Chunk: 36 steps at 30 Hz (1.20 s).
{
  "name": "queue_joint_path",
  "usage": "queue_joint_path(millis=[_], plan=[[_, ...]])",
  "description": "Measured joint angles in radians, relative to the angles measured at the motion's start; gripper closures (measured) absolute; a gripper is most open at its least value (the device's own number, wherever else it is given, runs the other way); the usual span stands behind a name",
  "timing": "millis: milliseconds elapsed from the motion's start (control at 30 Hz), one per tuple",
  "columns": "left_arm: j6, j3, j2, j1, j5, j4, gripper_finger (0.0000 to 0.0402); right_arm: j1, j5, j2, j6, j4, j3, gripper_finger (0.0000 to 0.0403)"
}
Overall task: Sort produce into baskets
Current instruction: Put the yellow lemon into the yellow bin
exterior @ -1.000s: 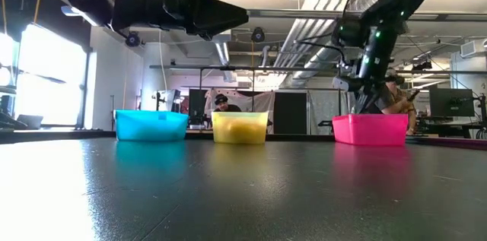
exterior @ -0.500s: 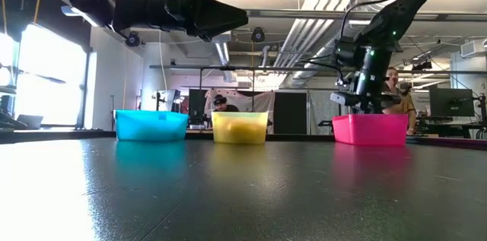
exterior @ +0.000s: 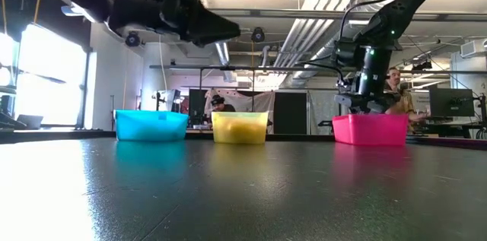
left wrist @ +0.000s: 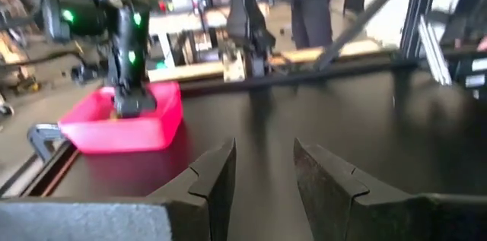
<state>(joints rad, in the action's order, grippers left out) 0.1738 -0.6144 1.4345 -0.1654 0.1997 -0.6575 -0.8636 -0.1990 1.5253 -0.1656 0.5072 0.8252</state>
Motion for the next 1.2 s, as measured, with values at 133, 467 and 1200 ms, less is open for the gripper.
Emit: queue_joint_path(millis=[133,467,1200], plan=[[0.057,0.000,-0.072,0.000,0.000,0.163,0.0287,0.021,-0.016,-0.008,0.014,0.065,0.039,0.0216],[0.016,-0.057,-0.328,0.088,-0.002,0.687,0.0372,0.205,-0.039,-0.148,0.052,0.015,0.041,0.0393],[-0.602,-0.334,-0.261,0.612,-0.235,1.409,0.0401,0.716,-0.339,-0.199,-0.020,-0.291,-0.081,0.0402]])
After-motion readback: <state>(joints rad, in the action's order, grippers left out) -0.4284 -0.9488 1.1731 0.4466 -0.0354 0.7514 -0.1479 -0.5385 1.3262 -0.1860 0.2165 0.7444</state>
